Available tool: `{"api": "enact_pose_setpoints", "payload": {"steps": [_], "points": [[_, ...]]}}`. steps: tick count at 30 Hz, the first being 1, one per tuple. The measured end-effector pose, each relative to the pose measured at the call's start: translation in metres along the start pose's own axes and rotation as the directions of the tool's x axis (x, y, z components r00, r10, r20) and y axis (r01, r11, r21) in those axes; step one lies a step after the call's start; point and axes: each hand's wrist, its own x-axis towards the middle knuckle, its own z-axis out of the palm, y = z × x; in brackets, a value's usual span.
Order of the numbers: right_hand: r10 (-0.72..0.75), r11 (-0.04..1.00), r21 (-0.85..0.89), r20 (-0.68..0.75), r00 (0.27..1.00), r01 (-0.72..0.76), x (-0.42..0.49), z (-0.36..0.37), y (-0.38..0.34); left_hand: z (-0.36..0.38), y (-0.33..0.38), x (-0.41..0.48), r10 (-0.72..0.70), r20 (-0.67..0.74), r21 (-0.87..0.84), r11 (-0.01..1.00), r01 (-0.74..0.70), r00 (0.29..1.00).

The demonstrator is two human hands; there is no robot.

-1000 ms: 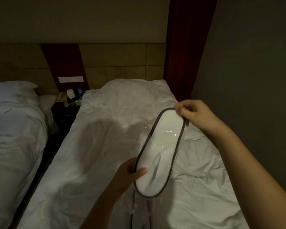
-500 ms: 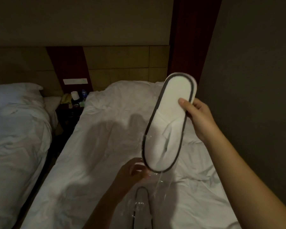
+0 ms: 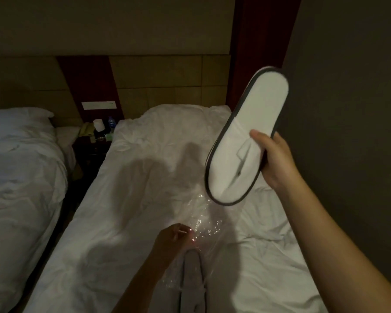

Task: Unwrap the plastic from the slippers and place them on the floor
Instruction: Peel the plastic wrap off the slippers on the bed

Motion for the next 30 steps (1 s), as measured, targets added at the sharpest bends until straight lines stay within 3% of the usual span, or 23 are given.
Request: {"api": "enact_pose_setpoints", "payload": {"steps": [3, 6, 9, 11, 20, 30], "points": [[-0.061, 0.998, -0.035, -0.039, 0.997, 0.06, 0.002, 0.004, -0.005, 0.003, -0.003, 0.001, -0.004, 0.08, -0.031, 1.0, 0.007, 0.997], [-0.067, 0.995, -0.084, -0.071, 0.995, 0.061, 0.0, 0.008, 0.0, 0.006, 0.009, 0.006, 0.032, 0.163, -0.183, 0.983, -0.002, 0.986], [-0.041, 0.99, -0.137, -0.079, 0.996, 0.03, -0.004, 0.006, 0.008, 0.005, 0.018, 0.015, 0.137, 0.072, -0.178, 0.976, -0.123, 0.988], [-0.04, 0.988, -0.152, -0.099, 0.994, 0.024, -0.006, 0.003, 0.012, 0.005, 0.013, 0.02, 0.132, 0.037, -0.154, 0.98, -0.124, 0.991], [-0.014, 0.985, -0.173, -0.136, 0.991, -0.01, -0.007, -0.022, 0.017, 0.02, -0.041, 0.034, -0.158, -0.074, -0.187, 0.972, 0.142, 0.985], [0.262, 0.874, -0.353, -0.238, 0.935, -0.334, -0.052, -0.105, 0.182, 0.084, -0.127, 0.073, -0.41, 0.069, -0.363, 0.839, 0.406, 0.909]]}}
